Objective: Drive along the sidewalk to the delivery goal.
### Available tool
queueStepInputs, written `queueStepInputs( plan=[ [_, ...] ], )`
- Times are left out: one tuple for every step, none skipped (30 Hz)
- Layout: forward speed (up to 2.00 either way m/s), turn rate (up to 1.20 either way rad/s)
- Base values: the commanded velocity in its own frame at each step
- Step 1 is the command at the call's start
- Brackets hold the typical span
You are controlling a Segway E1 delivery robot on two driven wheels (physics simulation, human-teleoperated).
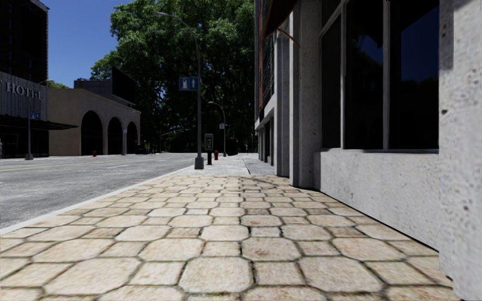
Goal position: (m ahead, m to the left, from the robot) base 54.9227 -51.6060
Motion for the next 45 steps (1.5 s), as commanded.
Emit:
queueStepInputs(
  plan=[
    [1.90, 0.00],
    [1.90, 0.00],
    [1.90, 0.00],
    [1.90, 0.00],
    [1.90, 0.00],
    [1.90, 0.00],
    [1.90, 0.00],
    [1.90, 0.00],
    [1.90, 0.00],
    [1.90, 0.00],
    [1.90, 0.00],
    [1.90, 0.00],
    [1.90, 0.00],
    [1.90, 0.00],
    [1.90, 0.00],
    [1.90, 0.00],
    [1.90, 0.00],
    [1.90, 0.00],
    [1.90, 0.00],
    [1.90, 0.00],
    [1.90, 0.00],
    [1.90, 0.00],
    [1.90, 0.00],
    [1.90, 0.00],
    [1.90, 0.00],
    [1.90, 0.00],
    [1.90, 0.00],
    [1.90, 0.00],
    [1.90, 0.00],
    [1.90, 0.00],
    [1.90, 0.00],
    [1.90, 0.00],
    [1.90, 0.00],
    [1.90, 0.00],
    [1.90, 0.00],
    [1.90, 0.00],
    [1.90, 0.01],
    [1.90, 0.06],
    [1.90, 0.08],
    [1.90, 0.08],
    [1.90, 0.09],
    [1.90, 0.09],
    [1.90, 0.09],
    [1.90, 0.09],
    [1.90, 0.05]
  ],
)
